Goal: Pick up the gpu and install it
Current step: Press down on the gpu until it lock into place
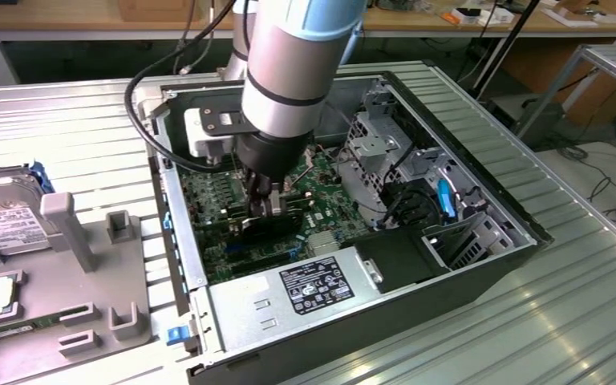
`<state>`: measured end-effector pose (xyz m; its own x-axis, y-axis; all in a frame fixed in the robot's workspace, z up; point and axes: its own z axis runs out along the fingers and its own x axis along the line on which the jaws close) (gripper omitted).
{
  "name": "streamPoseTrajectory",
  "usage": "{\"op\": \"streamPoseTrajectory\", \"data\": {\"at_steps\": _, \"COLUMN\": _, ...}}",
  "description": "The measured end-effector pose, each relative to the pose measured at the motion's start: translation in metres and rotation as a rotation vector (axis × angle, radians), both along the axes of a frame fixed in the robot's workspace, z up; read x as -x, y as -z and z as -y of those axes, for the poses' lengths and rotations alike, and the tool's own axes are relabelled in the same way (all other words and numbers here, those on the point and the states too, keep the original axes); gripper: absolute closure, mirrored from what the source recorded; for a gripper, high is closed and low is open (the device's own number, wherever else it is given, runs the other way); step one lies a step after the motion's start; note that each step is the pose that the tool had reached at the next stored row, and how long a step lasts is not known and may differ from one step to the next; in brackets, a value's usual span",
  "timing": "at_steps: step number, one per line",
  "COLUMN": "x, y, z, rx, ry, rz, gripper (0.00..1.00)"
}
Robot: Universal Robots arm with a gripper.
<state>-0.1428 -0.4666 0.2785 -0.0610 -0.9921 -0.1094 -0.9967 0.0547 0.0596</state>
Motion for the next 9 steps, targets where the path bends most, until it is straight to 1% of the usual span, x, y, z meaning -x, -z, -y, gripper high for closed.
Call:
{"op": "streamPoseTrajectory", "data": {"at_steps": 2, "x": 0.000, "y": 0.0049, "z": 0.0003, "rx": 0.0001, "ry": 0.000, "rz": 0.0005, "gripper": 0.89}}
{"op": "streamPoseTrajectory", "data": {"at_steps": 5, "x": -0.001, "y": 0.0117, "z": 0.0006, "rx": 0.0020, "ry": 0.000, "rz": 0.0001, "gripper": 0.89}}
{"op": "streamPoseTrajectory", "data": {"at_steps": 6, "x": -0.001, "y": 0.0132, "z": 0.0006, "rx": 0.0016, "ry": 0.000, "rz": 0.0011, "gripper": 0.89}}
{"op": "streamPoseTrajectory", "data": {"at_steps": 7, "x": -0.001, "y": 0.0138, "z": 0.0005, "rx": 0.0015, "ry": 0.000, "rz": 0.0026, "gripper": 0.89}}
{"op": "streamPoseTrajectory", "data": {"at_steps": 9, "x": -0.001, "y": 0.0133, "z": 0.0003, "rx": 0.0018, "ry": 0.000, "rz": 0.0027, "gripper": 0.89}}
